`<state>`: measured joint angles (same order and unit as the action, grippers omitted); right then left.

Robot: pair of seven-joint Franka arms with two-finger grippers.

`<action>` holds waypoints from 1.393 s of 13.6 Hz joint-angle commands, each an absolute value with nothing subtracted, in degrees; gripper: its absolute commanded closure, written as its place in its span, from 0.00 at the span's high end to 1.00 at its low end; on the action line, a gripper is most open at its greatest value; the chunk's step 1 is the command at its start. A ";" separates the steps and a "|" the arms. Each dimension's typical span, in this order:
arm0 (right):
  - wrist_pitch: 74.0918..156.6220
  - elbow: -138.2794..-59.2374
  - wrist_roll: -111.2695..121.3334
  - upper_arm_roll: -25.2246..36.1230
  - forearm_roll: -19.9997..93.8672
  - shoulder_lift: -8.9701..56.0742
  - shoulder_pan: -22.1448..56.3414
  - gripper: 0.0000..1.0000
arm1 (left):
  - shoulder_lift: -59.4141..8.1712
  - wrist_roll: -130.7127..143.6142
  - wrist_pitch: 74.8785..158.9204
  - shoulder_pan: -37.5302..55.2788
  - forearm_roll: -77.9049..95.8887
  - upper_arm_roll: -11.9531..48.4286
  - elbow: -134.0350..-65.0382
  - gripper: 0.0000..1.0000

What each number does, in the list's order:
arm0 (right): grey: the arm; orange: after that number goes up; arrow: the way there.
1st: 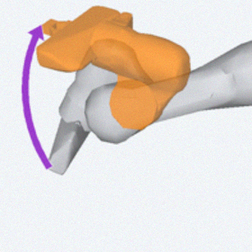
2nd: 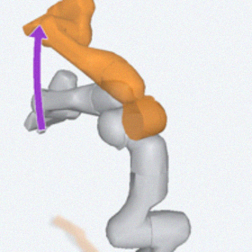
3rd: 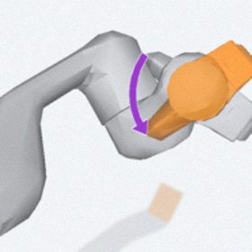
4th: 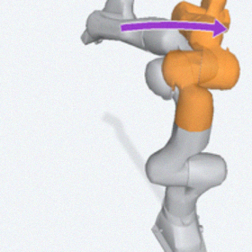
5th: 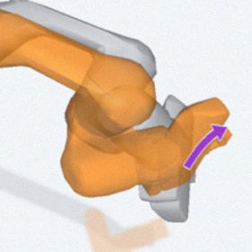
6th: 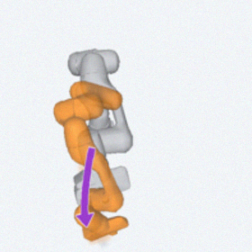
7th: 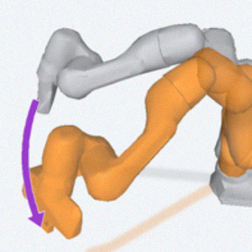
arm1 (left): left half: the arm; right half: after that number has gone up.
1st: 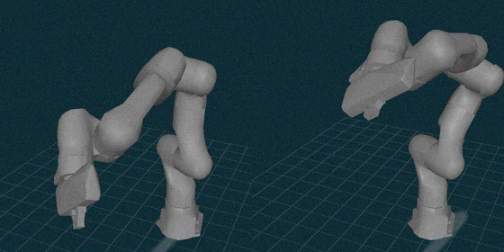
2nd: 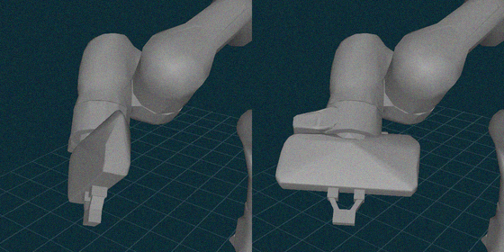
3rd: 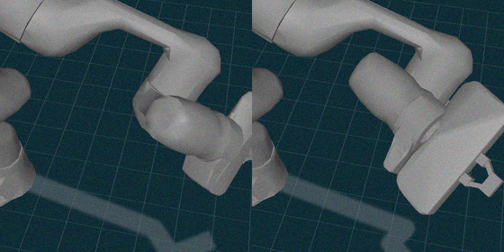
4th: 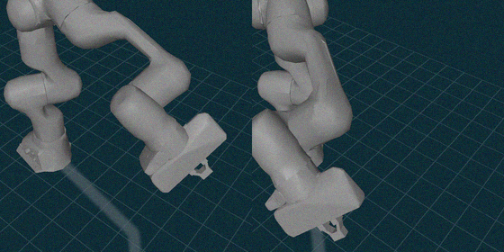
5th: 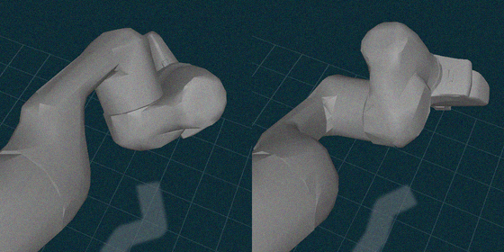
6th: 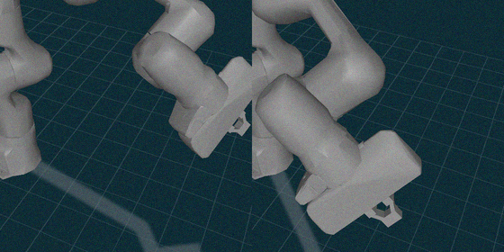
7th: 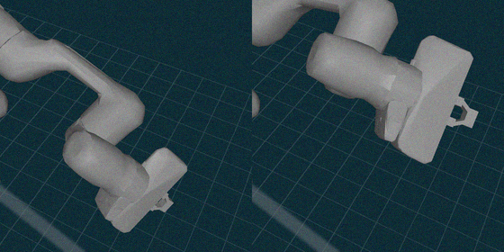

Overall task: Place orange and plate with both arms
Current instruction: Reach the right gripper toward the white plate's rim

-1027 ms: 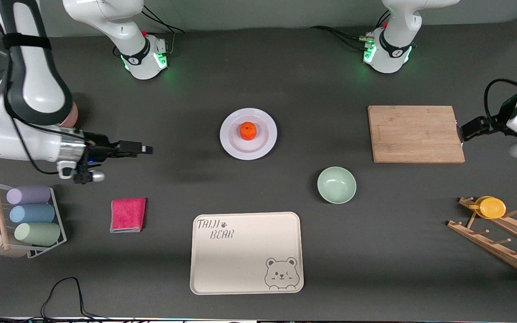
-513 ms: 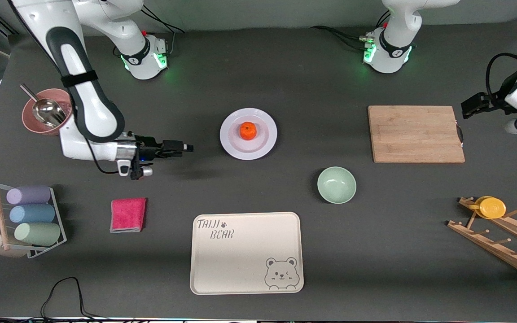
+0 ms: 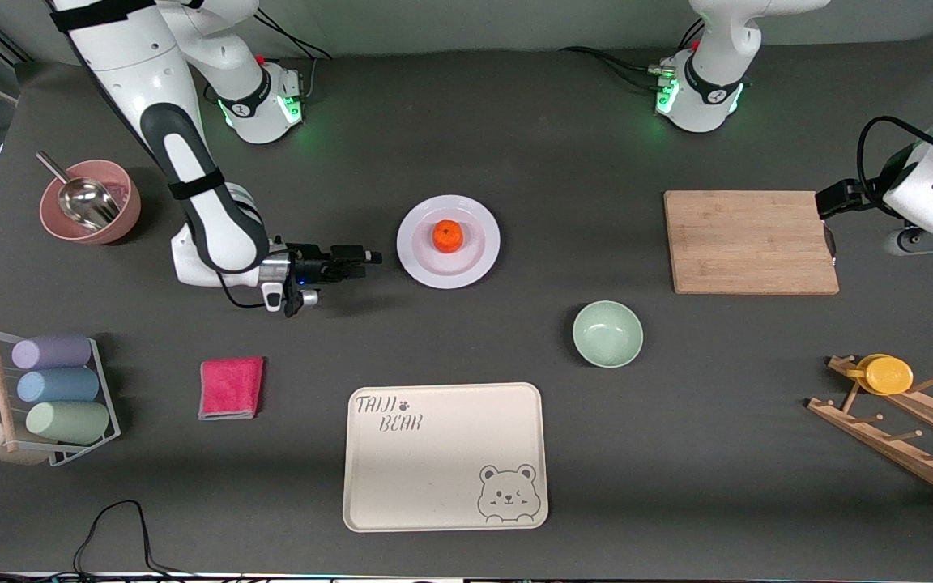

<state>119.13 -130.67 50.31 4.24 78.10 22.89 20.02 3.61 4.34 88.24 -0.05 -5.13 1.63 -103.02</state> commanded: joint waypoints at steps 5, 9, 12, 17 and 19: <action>118.83 -131.75 61.26 4.83 88.86 26.54 23.64 1.00 | 3.25 4.66 88.68 0.35 -5.89 1.41 -104.24 1.00; 118.83 -132.36 62.49 4.83 88.86 26.54 23.73 1.00 | 3.43 4.66 90.35 0.44 -5.89 1.41 -105.56 1.00; 118.83 -133.06 62.49 4.83 88.86 26.46 24.52 1.00 | 3.34 4.66 90.79 0.70 -5.89 1.41 -105.73 1.00; 118.92 -133.24 62.40 4.83 89.12 26.46 24.70 1.00 | 3.34 4.66 90.97 1.14 -5.89 1.41 -106.00 1.00; 119.09 -133.16 62.32 4.75 89.12 26.54 24.78 1.00 | 3.34 4.66 90.97 1.23 -5.89 1.41 -106.00 1.00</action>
